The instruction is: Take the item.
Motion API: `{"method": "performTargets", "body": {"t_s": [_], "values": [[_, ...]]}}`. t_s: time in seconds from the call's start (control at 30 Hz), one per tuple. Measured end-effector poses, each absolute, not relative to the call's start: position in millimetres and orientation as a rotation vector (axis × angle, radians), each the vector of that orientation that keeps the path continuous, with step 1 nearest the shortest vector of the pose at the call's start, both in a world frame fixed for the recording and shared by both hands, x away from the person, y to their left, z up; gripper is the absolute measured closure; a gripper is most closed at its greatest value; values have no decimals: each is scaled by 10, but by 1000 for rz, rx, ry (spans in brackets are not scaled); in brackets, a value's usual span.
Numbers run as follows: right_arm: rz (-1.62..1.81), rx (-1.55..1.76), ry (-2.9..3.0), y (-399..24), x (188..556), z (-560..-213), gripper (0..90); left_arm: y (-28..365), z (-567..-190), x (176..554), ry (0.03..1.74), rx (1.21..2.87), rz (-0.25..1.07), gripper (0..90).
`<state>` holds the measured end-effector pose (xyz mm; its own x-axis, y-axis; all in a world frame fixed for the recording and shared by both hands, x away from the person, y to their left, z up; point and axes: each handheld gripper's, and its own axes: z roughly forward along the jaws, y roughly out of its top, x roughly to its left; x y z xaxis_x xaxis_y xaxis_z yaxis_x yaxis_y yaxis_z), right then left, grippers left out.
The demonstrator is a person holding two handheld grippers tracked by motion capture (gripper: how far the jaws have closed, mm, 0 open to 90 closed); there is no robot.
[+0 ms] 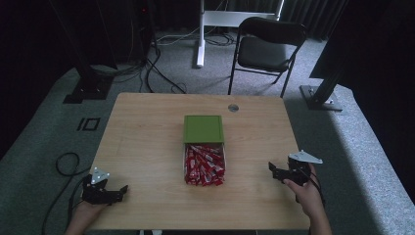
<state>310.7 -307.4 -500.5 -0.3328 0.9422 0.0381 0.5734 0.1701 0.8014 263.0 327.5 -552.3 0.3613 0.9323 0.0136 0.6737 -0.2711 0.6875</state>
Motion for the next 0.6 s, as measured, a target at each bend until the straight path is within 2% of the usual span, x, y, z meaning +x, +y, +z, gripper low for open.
{"method": "performTargets", "body": {"t_s": [0.6], "values": [[1159,1292,2020,-2772,3183,-4662,153,3275,-5523,2630,1387,2036,568,6]]}}
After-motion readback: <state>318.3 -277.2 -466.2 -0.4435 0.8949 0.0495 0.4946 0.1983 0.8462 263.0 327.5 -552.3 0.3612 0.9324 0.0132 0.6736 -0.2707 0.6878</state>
